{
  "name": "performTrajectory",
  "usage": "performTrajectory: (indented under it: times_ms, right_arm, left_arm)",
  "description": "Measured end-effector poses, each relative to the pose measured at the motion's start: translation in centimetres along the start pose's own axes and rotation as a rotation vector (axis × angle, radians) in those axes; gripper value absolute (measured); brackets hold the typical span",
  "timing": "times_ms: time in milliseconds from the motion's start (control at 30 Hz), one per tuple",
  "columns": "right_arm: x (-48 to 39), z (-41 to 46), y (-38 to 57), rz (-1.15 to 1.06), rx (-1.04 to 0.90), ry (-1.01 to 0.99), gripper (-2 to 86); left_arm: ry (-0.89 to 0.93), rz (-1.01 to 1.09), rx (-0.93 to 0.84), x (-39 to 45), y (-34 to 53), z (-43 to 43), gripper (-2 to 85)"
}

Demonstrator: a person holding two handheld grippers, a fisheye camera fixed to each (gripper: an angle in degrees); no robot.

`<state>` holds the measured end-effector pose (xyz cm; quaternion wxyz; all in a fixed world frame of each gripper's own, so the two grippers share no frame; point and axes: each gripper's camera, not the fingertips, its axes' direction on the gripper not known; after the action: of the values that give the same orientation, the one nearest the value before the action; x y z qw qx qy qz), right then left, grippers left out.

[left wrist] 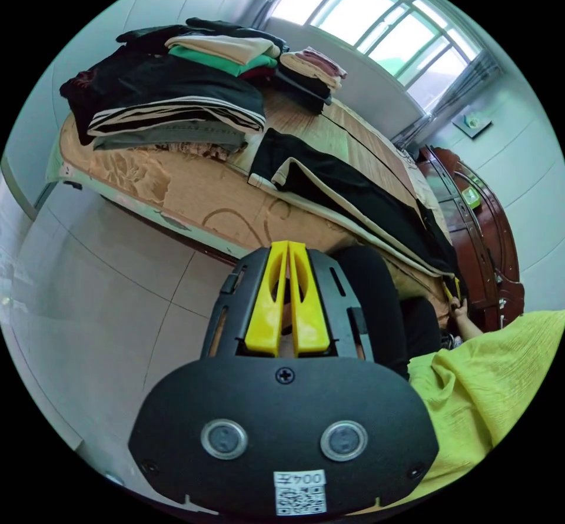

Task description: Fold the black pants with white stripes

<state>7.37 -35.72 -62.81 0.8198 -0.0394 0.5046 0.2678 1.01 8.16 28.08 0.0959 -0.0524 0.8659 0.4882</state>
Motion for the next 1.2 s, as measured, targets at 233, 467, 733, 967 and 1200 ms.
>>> performTrajectory:
  times_ms: [233, 467, 733, 967, 1200]
  right_arm:
    - [-0.4, 0.5, 1.1, -0.029, -0.091, -0.052, 21.6]
    - [-2.9, 8.7, -0.5, -0.020, -0.175, 0.043, 16.9]
    - [-3.8, 11.1, 1.6, 0.091, -0.056, 0.151, 4.7]
    - [-4.6, 5.0, 8.0, 0.040, 0.004, 0.235, 4.2]
    - [-8.0, 4.0, 12.3, -0.029, -0.029, 0.310, 8.2]
  left_arm:
    - [0.081, -0.050, 0.045, -0.9, -2.9, 2.3, 0.8]
    - [0.015, 0.014, 0.158, 4.7, -9.5, 7.6, 0.8]
    - [-0.201, 0.059, 0.145, 9.3, -17.5, 16.7, 0.7]
    - [-0.239, 0.242, -0.036, 9.3, -21.5, 23.3, 0.7]
    - [0.058, 0.217, -0.147, 4.1, -27.6, 24.4, 0.7]
